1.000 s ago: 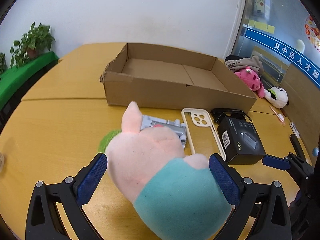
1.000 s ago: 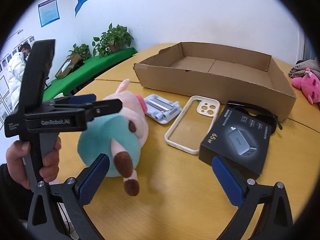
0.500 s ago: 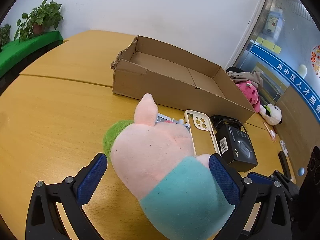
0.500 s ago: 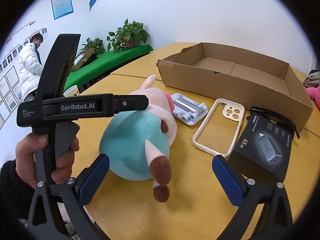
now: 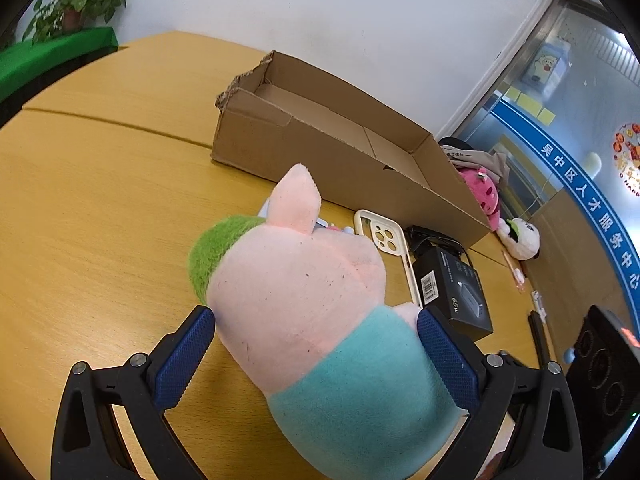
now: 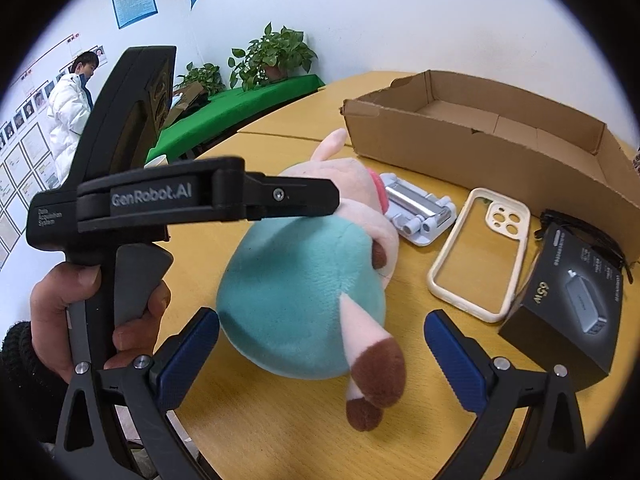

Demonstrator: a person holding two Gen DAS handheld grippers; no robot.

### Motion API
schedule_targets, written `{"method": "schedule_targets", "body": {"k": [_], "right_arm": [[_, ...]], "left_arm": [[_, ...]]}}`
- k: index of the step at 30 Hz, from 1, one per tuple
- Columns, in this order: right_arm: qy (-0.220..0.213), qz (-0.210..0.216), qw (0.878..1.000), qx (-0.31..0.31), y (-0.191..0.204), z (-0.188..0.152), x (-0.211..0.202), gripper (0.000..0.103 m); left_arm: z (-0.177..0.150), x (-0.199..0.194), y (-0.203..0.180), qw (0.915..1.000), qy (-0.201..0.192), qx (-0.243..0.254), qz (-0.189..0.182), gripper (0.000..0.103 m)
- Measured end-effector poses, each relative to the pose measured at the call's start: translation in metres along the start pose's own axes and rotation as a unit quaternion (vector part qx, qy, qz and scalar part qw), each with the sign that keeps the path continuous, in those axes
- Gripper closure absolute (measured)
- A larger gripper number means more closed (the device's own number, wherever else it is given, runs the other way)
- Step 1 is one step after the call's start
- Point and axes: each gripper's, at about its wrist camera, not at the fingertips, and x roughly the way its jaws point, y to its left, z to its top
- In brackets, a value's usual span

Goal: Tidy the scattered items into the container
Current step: 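Close the left gripper on the pink-and-teal plush pig, then lift the plush pig with the left gripper over the cardboard box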

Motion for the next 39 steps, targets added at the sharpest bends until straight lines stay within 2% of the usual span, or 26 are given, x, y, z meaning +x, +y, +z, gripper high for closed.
{"method": "schedule_targets", "body": {"k": [8,11,16,17,21,26,31,39], "right_arm": [[0.008,0.027,1.000,-0.007,0.009,0.000,0.018,0.002],[0.017,0.017,1.000,-0.008,0.010,-0.003,0.027,0.010],[0.008,0.026,1.000,0.002,0.006,-0.007,0.028,0.016],[0.004,0.029,1.000,0.005,0.005,-0.007,0.025,0.017],[-0.009,0.056,0.998,0.021,0.000,-0.008,0.014,0.021],[-0.045,0.057,0.997,0.015,0.005,0.011,-0.016,0.021],[-0.092,0.040,0.995,0.007,0.002,0.039,-0.051,0.021],[-0.151,0.018,0.988,0.001,-0.025,0.107,-0.086,0.021]], "left_arm": [[-0.001,0.003,-0.002,0.9998,0.009,-0.002,-0.015,0.007],[-0.002,0.003,-0.002,0.9997,0.010,-0.002,-0.023,0.011],[-0.003,0.000,-0.007,0.9995,0.007,0.006,-0.030,0.020],[-0.004,-0.001,-0.010,0.9995,0.005,0.010,-0.031,0.024],[0.001,-0.011,-0.019,0.9992,-0.002,0.021,-0.032,0.025],[0.028,-0.037,-0.046,0.9974,-0.027,0.054,-0.038,0.025],[0.065,-0.054,-0.083,0.9925,-0.058,0.093,-0.053,0.025],[0.144,-0.060,-0.127,0.9822,-0.107,0.142,-0.062,0.025]]}}
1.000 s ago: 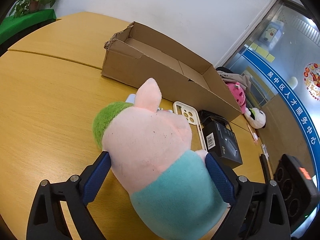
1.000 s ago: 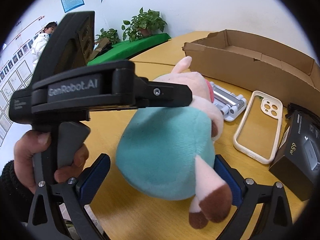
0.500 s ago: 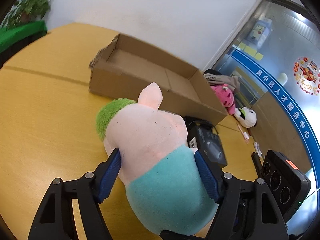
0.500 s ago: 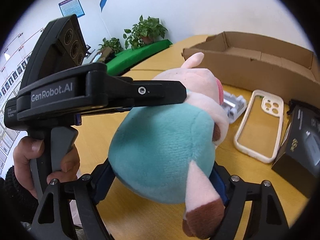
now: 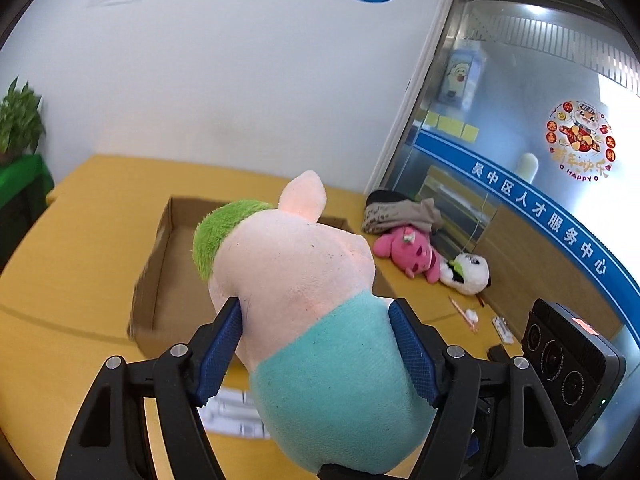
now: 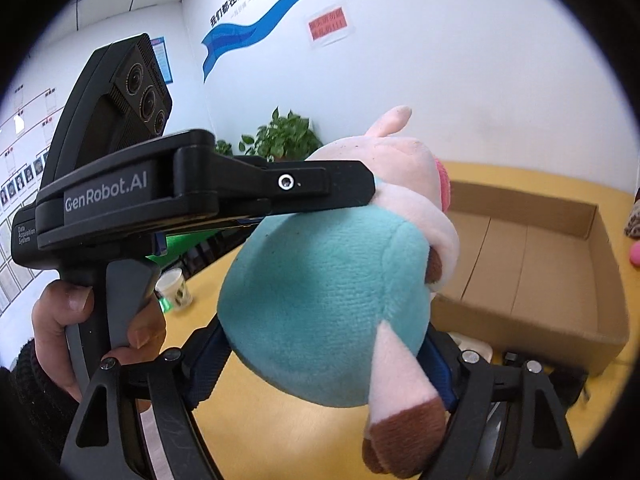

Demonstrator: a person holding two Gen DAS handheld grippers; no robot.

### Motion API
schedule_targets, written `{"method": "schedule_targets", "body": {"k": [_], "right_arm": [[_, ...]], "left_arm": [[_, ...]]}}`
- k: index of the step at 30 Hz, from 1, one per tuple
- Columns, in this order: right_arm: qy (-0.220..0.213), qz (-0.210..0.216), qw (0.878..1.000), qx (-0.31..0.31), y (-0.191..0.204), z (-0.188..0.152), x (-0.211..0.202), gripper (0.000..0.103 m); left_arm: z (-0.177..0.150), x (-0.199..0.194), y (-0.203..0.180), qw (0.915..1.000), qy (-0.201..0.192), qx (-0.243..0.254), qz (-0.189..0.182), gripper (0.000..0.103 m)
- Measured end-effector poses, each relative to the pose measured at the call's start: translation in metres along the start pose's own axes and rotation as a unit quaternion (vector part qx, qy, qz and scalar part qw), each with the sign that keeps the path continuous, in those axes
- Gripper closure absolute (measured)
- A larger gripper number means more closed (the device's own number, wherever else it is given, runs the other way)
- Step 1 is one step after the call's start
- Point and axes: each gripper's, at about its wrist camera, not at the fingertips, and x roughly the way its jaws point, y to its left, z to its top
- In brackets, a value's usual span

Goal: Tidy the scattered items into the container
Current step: 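Lift the plush pig with the left gripper over the cardboard box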

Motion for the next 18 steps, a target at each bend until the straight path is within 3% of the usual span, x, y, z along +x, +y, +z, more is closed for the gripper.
{"method": "schedule_targets", "body": {"k": [11,18], "right_arm": [[-0.042,-0.017,0.999,-0.013,-0.031,0.116,0.027,0.021],[-0.047,-0.028,0.998,-0.008,-0.055,0.178,0.075,0.021]], "left_arm": [[0.132,0.039,0.033,0.9993,-0.018,0.020,-0.026,0.025],[0.182,0.066,0.054,0.9992,-0.018,0.023,-0.028,0.026]]}}
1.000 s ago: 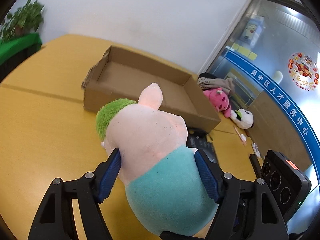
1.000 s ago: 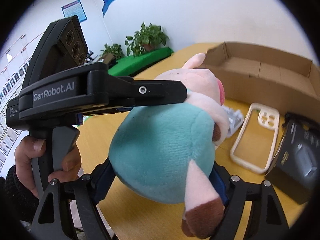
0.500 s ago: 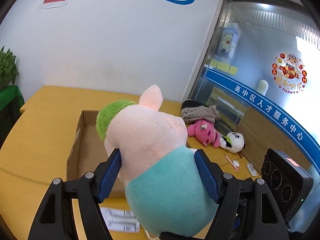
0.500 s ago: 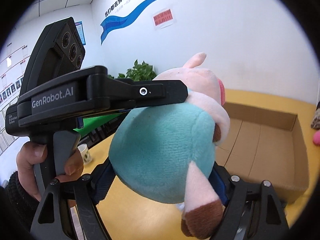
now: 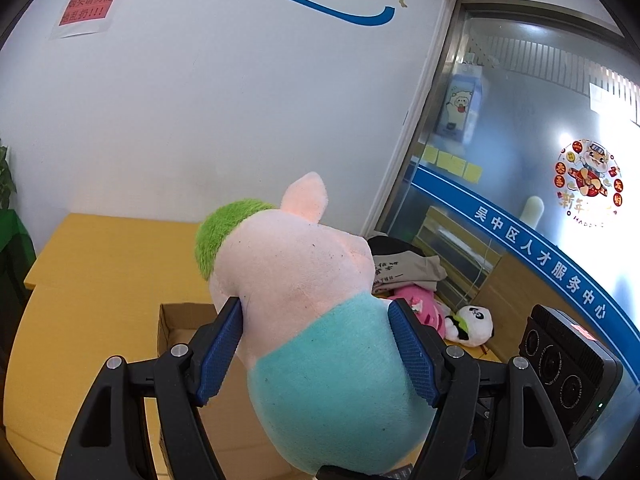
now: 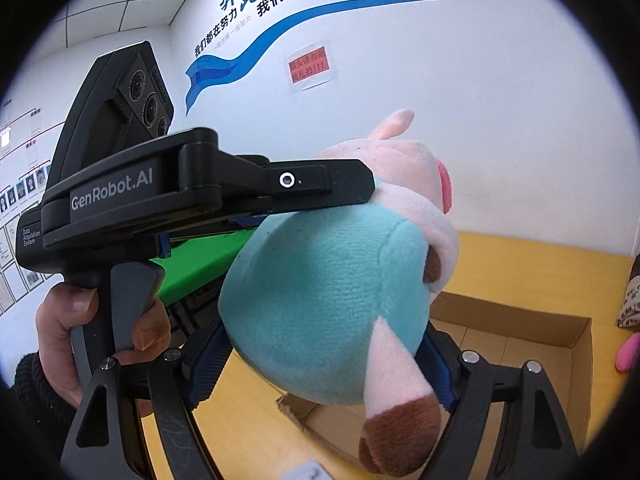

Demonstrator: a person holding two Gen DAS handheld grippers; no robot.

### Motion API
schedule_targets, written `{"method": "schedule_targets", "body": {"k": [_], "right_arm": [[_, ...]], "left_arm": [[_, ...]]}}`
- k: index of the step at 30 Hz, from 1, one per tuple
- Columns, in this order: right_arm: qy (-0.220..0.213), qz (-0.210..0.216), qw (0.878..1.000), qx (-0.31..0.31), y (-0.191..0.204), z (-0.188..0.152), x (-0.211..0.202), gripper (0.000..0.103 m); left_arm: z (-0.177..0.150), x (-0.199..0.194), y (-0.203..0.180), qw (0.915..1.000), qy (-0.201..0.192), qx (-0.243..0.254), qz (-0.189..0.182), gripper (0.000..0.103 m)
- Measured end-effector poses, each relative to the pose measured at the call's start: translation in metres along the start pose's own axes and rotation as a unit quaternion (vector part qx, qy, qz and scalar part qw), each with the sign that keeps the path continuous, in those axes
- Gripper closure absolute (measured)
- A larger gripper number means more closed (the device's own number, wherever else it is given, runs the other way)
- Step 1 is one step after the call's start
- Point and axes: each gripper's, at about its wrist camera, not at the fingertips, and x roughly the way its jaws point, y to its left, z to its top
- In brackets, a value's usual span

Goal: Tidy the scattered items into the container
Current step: 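Lift the plush pig with the left gripper over the cardboard box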

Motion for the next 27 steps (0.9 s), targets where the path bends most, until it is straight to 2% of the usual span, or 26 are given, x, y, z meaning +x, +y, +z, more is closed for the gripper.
{"method": "schedule_targets", "body": {"k": [4,12,20,27], "right_arm": [[0.011,0.000,1.000,0.014,-0.007,0.013,0.032,0.021],[0.051,-0.005,0.998,0.029,-0.023,0.013,0.101,0.021],[0.088,-0.015,0.994,0.058,-0.054,0.003,0.167,0.021],[0.126,-0.015,0.987,0.099,-0.080,-0.028,0.218,0.021]], "left_arm": [[0.008,0.020,0.022,0.9999,0.015,-0.003,-0.002,0.026],[0.005,0.070,0.082,0.9982,0.050,-0.031,-0.014,0.026],[-0.005,0.132,0.129,0.9941,0.092,-0.051,-0.023,0.026],[-0.035,0.188,0.157,0.9873,0.148,-0.057,-0.008,0.028]]}}
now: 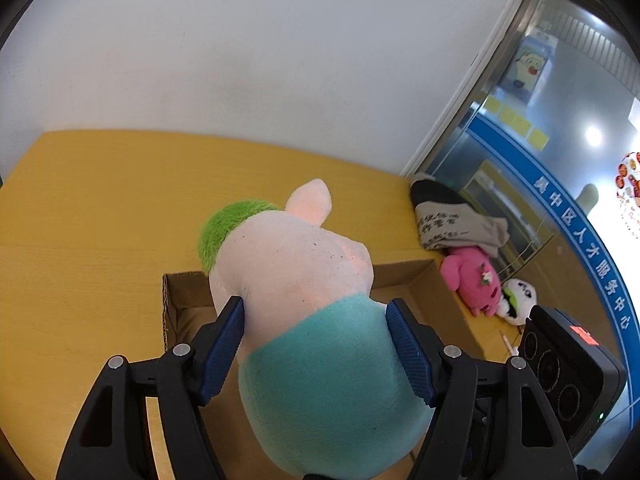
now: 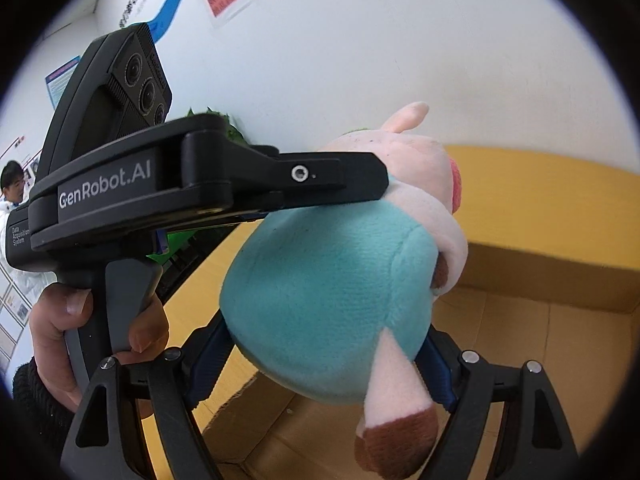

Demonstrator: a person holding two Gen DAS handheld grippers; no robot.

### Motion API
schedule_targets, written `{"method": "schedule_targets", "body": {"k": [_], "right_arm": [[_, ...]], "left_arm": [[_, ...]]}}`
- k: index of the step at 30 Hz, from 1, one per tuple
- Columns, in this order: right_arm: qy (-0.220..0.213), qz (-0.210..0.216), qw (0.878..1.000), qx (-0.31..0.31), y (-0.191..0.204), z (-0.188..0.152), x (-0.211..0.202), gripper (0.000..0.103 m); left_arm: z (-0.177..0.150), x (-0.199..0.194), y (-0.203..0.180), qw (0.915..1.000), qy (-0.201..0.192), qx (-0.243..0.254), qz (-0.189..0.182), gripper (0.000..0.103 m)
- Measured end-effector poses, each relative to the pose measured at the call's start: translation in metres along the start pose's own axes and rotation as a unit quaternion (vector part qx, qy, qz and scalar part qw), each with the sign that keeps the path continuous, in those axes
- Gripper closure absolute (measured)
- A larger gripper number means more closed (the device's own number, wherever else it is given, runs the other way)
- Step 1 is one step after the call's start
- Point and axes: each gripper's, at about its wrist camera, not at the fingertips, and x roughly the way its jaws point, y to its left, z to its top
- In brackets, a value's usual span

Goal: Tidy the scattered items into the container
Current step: 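Lift the plush pig with the left gripper over the cardboard box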

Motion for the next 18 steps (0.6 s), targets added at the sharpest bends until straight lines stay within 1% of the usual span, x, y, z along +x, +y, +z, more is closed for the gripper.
{"method": "schedule_targets", "body": {"k": [3,7,9,10,13,15,17,18], "right_arm": [[0.027,0.008,1.000,0.010,-0.005,-0.009,0.030,0.021],[0.060,0.020,0.998,0.021,-0.008,-0.017,0.065,0.025],[0.073,0.020,0.997,0.035,-0.017,-0.021,0.079,0.027],[0.081,0.021,0.995,0.044,-0.022,-0.024,0.085,0.027],[0.102,0.016,0.994,0.046,-0.029,-0.034,0.100,0.028],[0.111,0.015,0.993,0.044,-0.028,-0.037,0.105,0.028],[0.119,0.021,0.992,0.039,-0.024,-0.038,0.108,0.029],[0.123,0.026,0.991,0.037,-0.023,-0.039,0.110,0.029]], "left_arm": [[-0.003,0.022,0.013,0.9997,0.020,-0.008,0.009,0.032],[-0.011,0.047,0.029,0.9984,0.047,-0.015,0.028,0.033],[-0.016,0.053,0.032,0.9977,0.057,-0.012,0.036,0.039],[-0.018,0.056,0.034,0.9973,0.062,-0.013,0.036,0.040],[-0.025,0.060,0.039,0.9964,0.073,-0.023,0.036,0.041],[-0.030,0.062,0.039,0.9956,0.079,-0.022,0.046,0.042],[-0.037,0.064,0.042,0.9942,0.086,-0.027,0.059,0.042],[-0.039,0.062,0.044,0.9943,0.085,-0.032,0.057,0.042]]}}
